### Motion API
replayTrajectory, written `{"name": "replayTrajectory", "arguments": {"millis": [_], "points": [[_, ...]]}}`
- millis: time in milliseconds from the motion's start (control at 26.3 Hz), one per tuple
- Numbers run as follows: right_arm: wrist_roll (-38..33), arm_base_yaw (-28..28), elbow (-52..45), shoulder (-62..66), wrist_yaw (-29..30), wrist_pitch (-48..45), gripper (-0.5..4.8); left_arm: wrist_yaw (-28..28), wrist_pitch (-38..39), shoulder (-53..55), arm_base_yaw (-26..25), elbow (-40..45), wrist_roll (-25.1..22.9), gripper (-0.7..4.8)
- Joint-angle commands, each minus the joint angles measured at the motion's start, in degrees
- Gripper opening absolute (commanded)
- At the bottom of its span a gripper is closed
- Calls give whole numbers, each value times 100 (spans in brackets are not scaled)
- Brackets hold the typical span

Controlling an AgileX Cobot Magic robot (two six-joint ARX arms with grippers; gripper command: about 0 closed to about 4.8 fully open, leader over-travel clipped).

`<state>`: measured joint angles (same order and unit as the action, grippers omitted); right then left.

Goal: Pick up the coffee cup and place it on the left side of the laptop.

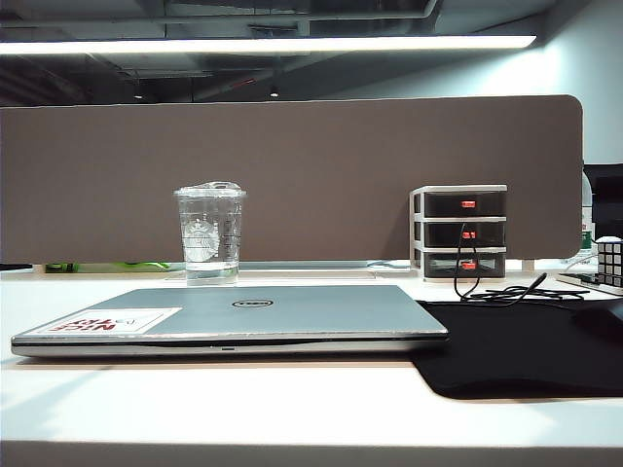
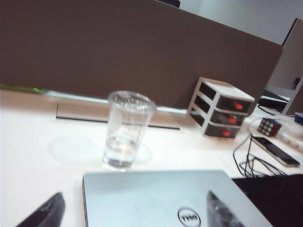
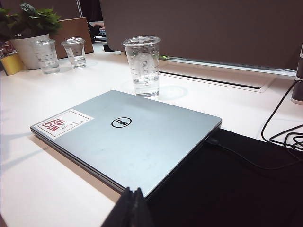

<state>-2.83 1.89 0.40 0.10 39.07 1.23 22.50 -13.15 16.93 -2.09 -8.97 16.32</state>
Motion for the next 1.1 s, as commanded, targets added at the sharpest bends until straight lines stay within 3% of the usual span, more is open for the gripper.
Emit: {"name": "replayTrajectory", "arguments": {"millis": [38, 228, 343, 495, 647, 685, 799, 837, 952, 1104], "points": [[-22, -4, -37, -2, 11, 7, -1, -13, -603, 754, -2, -247, -177, 377], [-22, -4, -37, -2, 11, 28, -1, -61, -1388, 1867, -9, -474, -428, 385], [-22, -4, -37, -2, 11, 28, -1, -61, -2470, 2994, -7, -625, -431, 472], [-22, -4, -37, -2, 11, 28, -1, 160, -3445, 3926, -7, -658, -385, 474], [-66, -4, -37, -2, 11, 28, -1, 168, -3676, 4072, 0, -658, -297, 470], [-68, -4, -37, -2, 13, 31, -1, 168, -3676, 4074, 2, -658, -476, 471], [-195, -4, -37, -2, 13, 28, -1, 490, -3679, 4074, 0, -660, -1781, 471], [-195, -4, -37, -2, 13, 28, -1, 531, -3674, 4074, 0, -662, -2006, 471], [-192, -4, -37, -2, 11, 26, -1, 518, -3670, 4275, -13, -706, -2236, 471], [-190, -4, -37, -2, 96, 26, -1, 776, -3773, 5414, -15, -1115, -2232, 479]]}}
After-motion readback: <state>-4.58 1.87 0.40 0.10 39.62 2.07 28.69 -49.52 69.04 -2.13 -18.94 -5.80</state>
